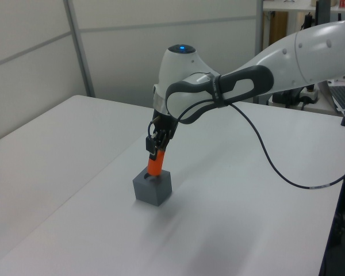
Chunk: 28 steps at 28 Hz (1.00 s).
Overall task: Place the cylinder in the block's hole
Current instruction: 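Lower the cylinder into the block's hole and open the gripper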
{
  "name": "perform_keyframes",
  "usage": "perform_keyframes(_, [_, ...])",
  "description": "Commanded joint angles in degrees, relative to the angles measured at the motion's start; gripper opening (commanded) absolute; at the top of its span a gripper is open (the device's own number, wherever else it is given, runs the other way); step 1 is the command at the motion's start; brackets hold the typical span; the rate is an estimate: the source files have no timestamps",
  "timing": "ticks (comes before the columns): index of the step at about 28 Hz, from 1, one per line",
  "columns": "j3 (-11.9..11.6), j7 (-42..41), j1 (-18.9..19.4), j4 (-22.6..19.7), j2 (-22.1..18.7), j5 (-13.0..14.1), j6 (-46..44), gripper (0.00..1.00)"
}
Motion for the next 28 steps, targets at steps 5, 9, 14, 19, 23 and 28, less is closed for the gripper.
perform_keyframes(5, [0.06, 0.62, 0.41, 1.23, 1.07, 0.35, 1.04, 0.17])
perform_keyframes(9, [0.06, 0.62, 0.41, 1.23, 1.86, 0.17, 1.13, 0.18])
perform_keyframes(14, [0.06, 0.53, 0.41, 1.23, 2.48, 0.08, 1.22, 0.18])
perform_keyframes(19, [0.06, 0.53, 0.50, 1.32, 2.83, 0.08, 1.30, 0.18])
perform_keyframes(23, [0.06, 0.53, 0.59, 2.11, 3.01, 0.17, 1.30, 0.18])
perform_keyframes(28, [0.15, 0.61, 0.59, 2.81, 3.53, 0.26, 1.30, 0.18])
